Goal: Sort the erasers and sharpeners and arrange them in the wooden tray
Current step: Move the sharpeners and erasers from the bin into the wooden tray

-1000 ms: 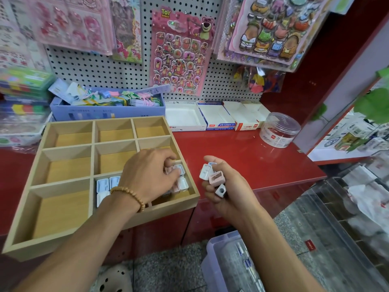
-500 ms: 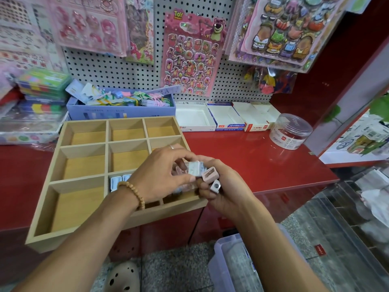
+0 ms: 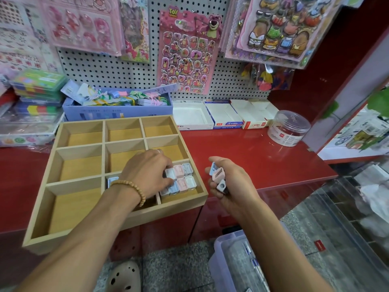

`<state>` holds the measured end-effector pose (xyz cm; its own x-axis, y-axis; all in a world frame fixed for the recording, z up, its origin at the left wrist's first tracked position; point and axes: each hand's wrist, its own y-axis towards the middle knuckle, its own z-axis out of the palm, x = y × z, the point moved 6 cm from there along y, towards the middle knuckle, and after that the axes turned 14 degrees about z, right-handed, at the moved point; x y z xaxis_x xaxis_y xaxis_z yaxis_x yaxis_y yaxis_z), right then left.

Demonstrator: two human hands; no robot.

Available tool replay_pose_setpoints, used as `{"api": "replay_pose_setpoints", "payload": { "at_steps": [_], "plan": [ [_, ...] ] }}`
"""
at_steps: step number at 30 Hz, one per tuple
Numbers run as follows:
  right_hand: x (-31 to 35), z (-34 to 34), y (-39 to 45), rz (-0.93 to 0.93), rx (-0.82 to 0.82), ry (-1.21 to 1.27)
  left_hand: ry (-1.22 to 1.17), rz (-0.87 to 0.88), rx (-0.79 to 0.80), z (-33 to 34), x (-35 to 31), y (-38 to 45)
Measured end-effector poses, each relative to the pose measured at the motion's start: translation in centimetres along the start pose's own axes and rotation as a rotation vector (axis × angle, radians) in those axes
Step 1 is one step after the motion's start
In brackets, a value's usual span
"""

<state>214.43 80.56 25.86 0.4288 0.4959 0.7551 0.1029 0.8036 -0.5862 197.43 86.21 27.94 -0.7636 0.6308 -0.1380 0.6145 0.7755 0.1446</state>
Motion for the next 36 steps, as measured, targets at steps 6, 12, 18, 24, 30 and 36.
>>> {"api": "replay_pose_setpoints", "payload": {
  "at_steps": [6, 12, 18, 24, 30, 36],
  "plan": [
    [0.1, 0.0, 0.0, -0.005, -0.006, -0.038, -0.007, -0.017, -0.004, 0.1, 0.1, 0.2],
    [0.0, 0.2, 0.1, -0.010, 0.009, -0.049, 0.035, 0.021, -0.032, 0.4, 0.0, 0.3],
    [0.1, 0.8, 0.2, -0.013, 0.065, -0.014, -0.208, 0.019, -0.197, -1.0, -0.5, 0.0],
    [0.2, 2.4, 0.7, -0.060, 0.119, -0.089, -0.805, 0.099, -0.359, -2.6, -3.3, -0.1],
    [0.2, 3.0, 0.8, -0.071, 0.110, -0.107, -0.824, 0.170, -0.289, -1.9, -4.2, 0.4],
    [0.0, 2.2, 1.4, -0.063, 0.032, -0.084, -0.792, 0.189, -0.259, -1.9, -4.7, 0.2]
  ]
}}
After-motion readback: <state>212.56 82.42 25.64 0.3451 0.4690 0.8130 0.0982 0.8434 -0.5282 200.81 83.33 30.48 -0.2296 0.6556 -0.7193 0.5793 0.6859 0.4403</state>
